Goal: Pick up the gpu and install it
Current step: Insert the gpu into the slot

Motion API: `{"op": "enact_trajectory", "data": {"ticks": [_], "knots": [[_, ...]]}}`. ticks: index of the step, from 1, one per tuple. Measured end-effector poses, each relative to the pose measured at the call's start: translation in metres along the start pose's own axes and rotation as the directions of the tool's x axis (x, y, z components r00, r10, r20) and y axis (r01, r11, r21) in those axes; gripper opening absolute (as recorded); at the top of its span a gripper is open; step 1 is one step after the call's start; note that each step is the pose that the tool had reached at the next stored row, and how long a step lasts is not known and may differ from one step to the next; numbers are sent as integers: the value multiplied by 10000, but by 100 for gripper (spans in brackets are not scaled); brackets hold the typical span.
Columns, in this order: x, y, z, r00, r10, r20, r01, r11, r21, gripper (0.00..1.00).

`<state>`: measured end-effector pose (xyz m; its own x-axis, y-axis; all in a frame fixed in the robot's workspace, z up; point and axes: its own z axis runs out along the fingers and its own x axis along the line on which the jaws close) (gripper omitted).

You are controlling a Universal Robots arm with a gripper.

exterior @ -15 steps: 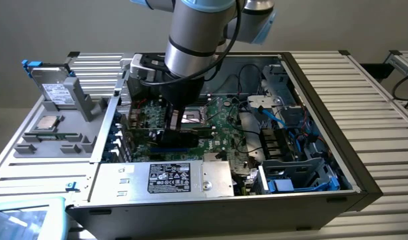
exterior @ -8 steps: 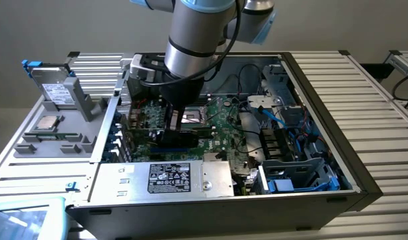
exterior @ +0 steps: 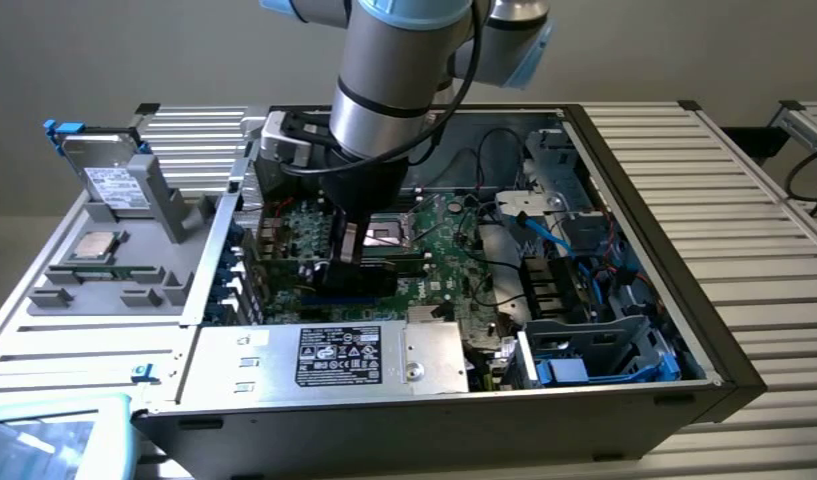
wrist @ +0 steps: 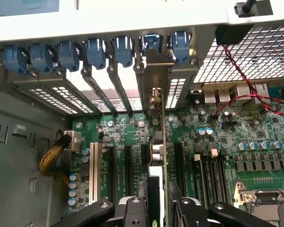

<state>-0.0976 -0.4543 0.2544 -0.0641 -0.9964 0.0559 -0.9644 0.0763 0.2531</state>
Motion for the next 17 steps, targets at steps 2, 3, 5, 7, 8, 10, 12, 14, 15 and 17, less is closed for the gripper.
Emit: {"op": "enact_trajectory", "data": {"ticks": [2,3,5,7,8,10,12,14,15,17], "knots": [[-1,-2,6,10000,0,0,0,10000,0,27],[-1,-3,9,10000,0,0,0,10000,0,27],[-1,-4,13,10000,0,0,0,10000,-1,27],[-11,-3,15,10000,-2,9,2,10000,0,27],[-11,-3,15,10000,-3,12,3,10000,-1,27],[-14,-3,17,10000,-5,19,5,10000,0,27],[-16,-4,20,10000,-5,20,5,10000,-1,27],[-17,-5,24,10000,-5,20,5,10000,-2,27],[-17,-6,27,10000,-6,21,6,10000,-2,27],[-18,-7,32,10000,-5,19,5,10000,-3,27]]}}
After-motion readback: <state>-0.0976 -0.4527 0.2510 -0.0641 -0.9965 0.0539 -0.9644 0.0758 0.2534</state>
